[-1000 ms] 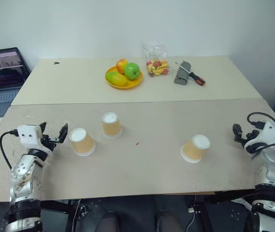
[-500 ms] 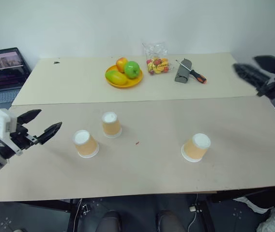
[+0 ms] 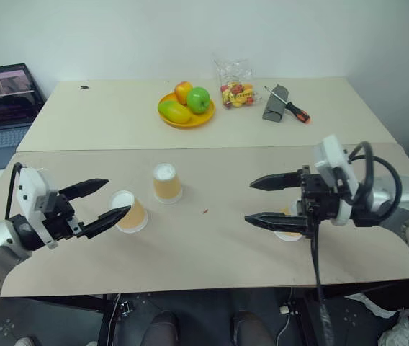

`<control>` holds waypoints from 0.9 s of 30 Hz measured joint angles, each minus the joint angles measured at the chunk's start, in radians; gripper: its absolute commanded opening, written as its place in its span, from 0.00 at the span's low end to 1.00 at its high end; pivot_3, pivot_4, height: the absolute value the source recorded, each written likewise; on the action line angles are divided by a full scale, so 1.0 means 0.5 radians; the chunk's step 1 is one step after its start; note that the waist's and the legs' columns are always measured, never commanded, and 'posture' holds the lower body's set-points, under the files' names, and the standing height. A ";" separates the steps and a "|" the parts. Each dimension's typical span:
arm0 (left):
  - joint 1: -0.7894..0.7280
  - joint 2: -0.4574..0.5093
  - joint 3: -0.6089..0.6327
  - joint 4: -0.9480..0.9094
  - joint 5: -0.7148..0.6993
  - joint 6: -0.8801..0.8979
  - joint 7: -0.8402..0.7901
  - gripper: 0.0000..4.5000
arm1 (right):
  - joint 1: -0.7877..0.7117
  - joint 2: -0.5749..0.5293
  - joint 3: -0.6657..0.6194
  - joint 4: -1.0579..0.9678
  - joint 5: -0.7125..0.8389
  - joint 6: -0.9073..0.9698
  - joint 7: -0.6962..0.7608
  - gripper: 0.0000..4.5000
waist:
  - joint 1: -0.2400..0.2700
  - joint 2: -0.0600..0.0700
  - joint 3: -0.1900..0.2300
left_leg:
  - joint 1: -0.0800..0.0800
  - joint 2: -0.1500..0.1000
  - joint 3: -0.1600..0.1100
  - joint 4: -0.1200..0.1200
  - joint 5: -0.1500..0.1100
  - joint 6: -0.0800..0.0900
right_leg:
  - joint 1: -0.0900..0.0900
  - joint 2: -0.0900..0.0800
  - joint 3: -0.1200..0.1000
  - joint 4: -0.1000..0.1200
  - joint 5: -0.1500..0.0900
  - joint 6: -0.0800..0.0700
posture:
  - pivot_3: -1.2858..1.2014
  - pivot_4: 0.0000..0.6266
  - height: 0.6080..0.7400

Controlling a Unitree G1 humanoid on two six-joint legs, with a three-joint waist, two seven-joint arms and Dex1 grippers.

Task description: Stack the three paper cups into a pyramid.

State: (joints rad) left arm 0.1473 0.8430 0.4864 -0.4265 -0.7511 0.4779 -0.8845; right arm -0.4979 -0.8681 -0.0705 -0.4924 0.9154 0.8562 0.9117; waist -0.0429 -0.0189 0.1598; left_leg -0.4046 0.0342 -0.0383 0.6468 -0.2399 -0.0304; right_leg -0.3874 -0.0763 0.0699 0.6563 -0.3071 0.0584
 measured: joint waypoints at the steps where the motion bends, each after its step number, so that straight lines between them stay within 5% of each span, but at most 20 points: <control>1: 0.017 -0.014 -0.006 0.008 0.021 -0.008 -0.003 1.00 | -0.008 0.019 0.012 0.012 -0.012 -0.005 -0.002 1.00 | 0.000 0.000 0.000 | 0.000 0.000 0.000 0.000 0.000 0.000 | 0.000 0.000 0.000 0.000 0.000 0.000 | 0.52 0.24 1.00; 27: -0.123 -0.152 -0.086 0.307 0.204 -0.144 -0.053 1.00 | -0.008 0.045 0.047 0.043 -0.114 0.018 -0.021 1.00 | 0.028 -0.001 0.001 | -0.001 0.000 -0.001 0.011 0.000 0.000 | 0.001 0.000 -0.001 0.009 0.000 0.000 | 0.52 0.24 1.00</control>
State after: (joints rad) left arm 0.0859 0.7668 0.4435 -0.2729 -0.6490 0.4057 -0.9109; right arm -0.5019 -0.8455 -0.0472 -0.4708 0.8582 0.8649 0.9013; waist -0.0290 -0.0195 0.1601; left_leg -0.4049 0.0340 -0.0388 0.6524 -0.2398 -0.0306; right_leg -0.3871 -0.0762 0.0696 0.6609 -0.3071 0.0583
